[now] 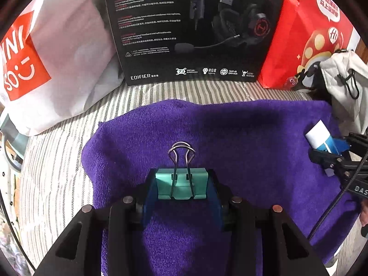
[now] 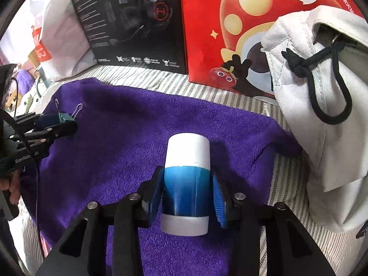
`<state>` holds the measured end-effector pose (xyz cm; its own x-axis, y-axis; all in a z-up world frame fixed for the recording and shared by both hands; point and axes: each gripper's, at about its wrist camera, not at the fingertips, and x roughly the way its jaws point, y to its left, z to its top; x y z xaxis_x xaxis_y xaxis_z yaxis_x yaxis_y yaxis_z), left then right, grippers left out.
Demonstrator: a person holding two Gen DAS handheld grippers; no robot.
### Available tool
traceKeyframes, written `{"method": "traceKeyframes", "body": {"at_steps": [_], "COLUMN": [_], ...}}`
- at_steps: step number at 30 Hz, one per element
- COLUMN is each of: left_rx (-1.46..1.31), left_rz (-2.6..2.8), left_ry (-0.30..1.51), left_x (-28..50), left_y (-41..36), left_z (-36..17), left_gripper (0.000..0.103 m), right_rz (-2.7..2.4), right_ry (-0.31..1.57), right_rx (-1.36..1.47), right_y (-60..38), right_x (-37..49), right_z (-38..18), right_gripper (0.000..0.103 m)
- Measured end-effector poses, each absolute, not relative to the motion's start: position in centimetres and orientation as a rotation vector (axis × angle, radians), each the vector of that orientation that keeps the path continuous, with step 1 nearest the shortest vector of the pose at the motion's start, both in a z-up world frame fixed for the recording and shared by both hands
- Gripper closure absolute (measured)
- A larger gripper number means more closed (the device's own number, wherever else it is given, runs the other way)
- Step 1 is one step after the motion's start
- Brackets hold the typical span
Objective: Organize rigid objects
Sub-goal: 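Carry the clip onto the purple towel and release while the right tool sets the container there, then grasp the pink highlighter with the left tool while the right tool grasps the small white bottle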
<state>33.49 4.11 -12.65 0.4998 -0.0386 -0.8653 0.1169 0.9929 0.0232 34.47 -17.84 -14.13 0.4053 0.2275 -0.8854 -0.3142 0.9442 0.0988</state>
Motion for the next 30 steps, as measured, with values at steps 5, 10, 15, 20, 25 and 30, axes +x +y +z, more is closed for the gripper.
{"method": "traceKeyframes", "body": {"at_steps": [5,10,15,20,25,30], "left_rx": [0.084,0.061,0.02,-0.018,-0.049,-0.05], "left_rz": [-0.076,-0.076,-0.071,-0.055,-0.065,-0.038], "left_ry": [1.07,1.083,1.043,1.001,0.999,1.018], "left_x": [32.6,30.7,27.6,23.4,18.5,14.5], "left_y": [4.0,4.3,4.6,6.1,6.0,5.9], "left_z": [-12.8,-13.0,-11.7,-9.3,-8.9,-9.5], "left_gripper": [0.046,0.038,0.038,0.038,0.038,0.038], "right_rz": [0.361,0.351,0.331,0.309,0.278,0.266], "right_ry": [1.122,1.137,1.12,1.076,1.05,1.024], "right_rx": [-0.074,-0.067,-0.008,0.039,0.035,0.074], "right_y": [-18.3,-18.8,-19.9,-21.5,-22.8,-24.3], "right_x": [33.5,31.9,29.2,24.9,20.9,16.7], "right_z": [-14.2,-13.9,-12.2,-9.6,-7.8,-6.5], "right_gripper": [0.044,0.044,0.044,0.041,0.04,0.04]}}
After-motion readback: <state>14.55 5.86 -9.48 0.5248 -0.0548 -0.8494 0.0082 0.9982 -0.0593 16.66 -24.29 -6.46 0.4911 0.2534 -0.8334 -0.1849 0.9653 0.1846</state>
